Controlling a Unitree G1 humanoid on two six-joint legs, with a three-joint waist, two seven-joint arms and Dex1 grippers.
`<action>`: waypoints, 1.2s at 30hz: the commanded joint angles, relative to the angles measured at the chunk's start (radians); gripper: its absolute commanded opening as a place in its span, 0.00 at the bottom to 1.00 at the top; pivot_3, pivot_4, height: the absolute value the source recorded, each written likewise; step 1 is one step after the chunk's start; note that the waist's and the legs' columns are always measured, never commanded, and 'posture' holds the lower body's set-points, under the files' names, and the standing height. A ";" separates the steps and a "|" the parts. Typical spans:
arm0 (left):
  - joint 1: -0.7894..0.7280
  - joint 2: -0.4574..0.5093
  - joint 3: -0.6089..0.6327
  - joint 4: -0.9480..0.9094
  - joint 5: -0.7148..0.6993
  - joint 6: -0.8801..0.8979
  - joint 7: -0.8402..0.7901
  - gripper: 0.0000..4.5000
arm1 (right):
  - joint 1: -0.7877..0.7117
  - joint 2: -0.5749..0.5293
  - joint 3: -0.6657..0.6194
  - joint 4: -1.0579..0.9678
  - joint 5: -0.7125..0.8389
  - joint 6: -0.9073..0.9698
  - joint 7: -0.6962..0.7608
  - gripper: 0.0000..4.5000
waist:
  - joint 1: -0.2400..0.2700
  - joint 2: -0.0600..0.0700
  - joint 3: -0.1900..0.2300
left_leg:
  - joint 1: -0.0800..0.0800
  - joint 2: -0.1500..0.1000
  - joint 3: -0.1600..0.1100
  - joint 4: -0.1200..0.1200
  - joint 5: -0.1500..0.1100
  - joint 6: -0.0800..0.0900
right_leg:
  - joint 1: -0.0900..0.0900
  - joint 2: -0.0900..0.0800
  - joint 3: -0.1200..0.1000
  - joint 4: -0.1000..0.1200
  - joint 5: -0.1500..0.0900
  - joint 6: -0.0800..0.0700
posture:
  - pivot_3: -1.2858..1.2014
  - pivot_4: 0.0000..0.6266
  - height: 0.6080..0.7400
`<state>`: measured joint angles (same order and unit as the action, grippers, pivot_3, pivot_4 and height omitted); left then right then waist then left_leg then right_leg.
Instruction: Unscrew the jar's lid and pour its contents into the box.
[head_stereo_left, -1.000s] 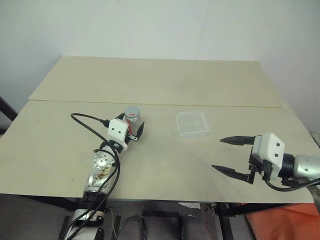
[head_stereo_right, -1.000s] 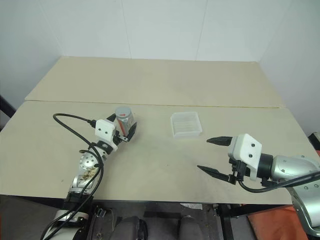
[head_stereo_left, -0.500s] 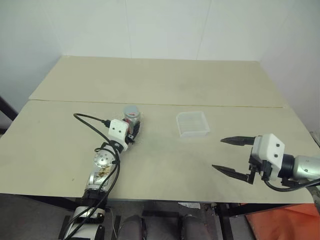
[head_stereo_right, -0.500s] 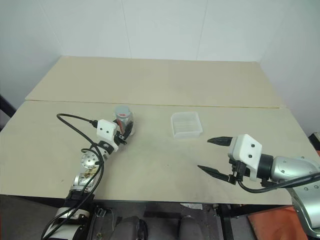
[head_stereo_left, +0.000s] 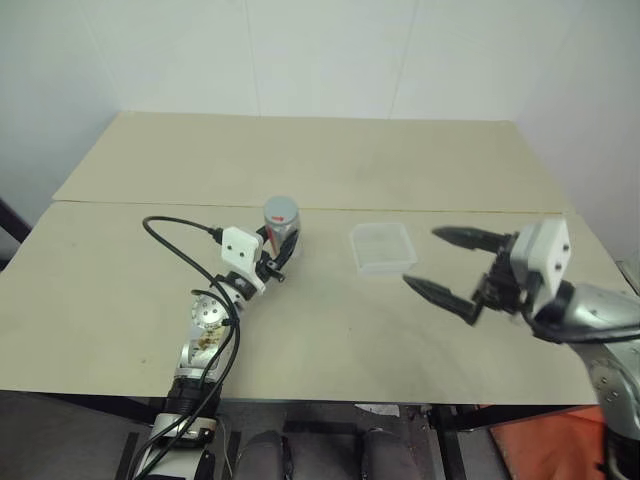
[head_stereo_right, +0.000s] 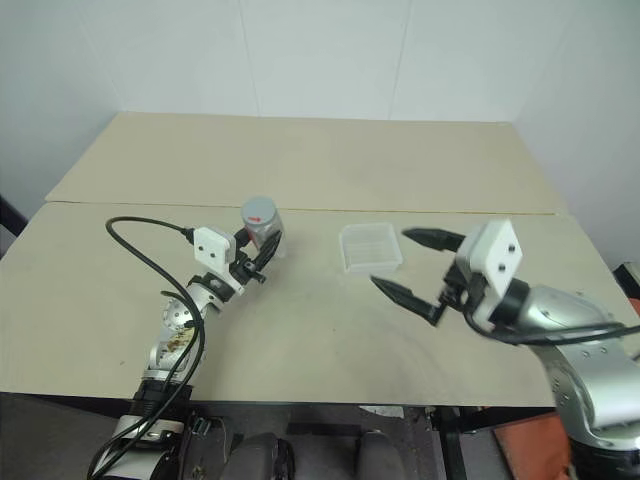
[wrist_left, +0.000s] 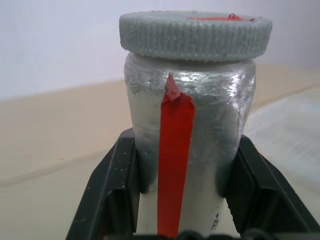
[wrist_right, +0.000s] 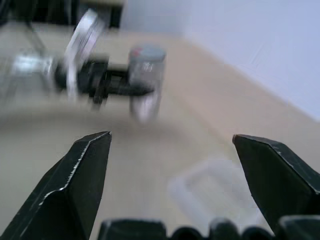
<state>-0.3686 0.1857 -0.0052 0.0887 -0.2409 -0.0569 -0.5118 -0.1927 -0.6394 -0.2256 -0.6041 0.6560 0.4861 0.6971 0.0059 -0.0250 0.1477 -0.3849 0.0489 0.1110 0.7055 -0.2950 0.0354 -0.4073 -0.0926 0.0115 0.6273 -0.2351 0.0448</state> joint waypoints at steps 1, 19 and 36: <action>0.017 -0.011 -0.041 -0.114 -0.080 0.111 -0.051 0.43 | -0.058 0.102 0.071 -0.075 0.059 0.068 -0.159 1.00 | 0.000 0.000 0.000 | 0.000 0.000 0.000 0.000 0.000 0.000 | 0.000 0.000 0.000 0.000 0.000 0.000 | 0.52 0.24 1.00; 0.050 0.006 -0.176 -0.147 0.015 0.105 -0.111 0.43 | -0.143 0.332 0.413 0.000 -0.369 0.038 -0.403 1.00 | 0.000 0.000 0.000 | -0.003 -0.001 0.000 0.000 0.000 0.000 | -0.003 0.000 -0.001 0.000 0.000 0.000 | 0.52 0.24 1.00; 0.096 -0.003 -0.178 -0.168 0.045 0.069 -0.103 0.43 | -0.153 0.317 0.446 0.016 -0.389 0.057 -0.292 1.00 | -0.004 0.000 0.000 | -0.005 -0.001 0.001 0.000 0.000 0.001 | -0.005 0.000 0.000 0.001 0.000 0.000 | 0.52 0.24 1.00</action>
<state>-0.2708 0.1889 -0.1804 -0.0323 -0.1944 0.0404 -0.6163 -0.3365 -0.3240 0.2232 -0.5512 0.2571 0.5437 0.3956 0.0015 -0.0249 0.1477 -0.3897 0.0482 0.1116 0.7058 -0.2946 0.0360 -0.4127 -0.0925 0.0111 0.6280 -0.2351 0.0447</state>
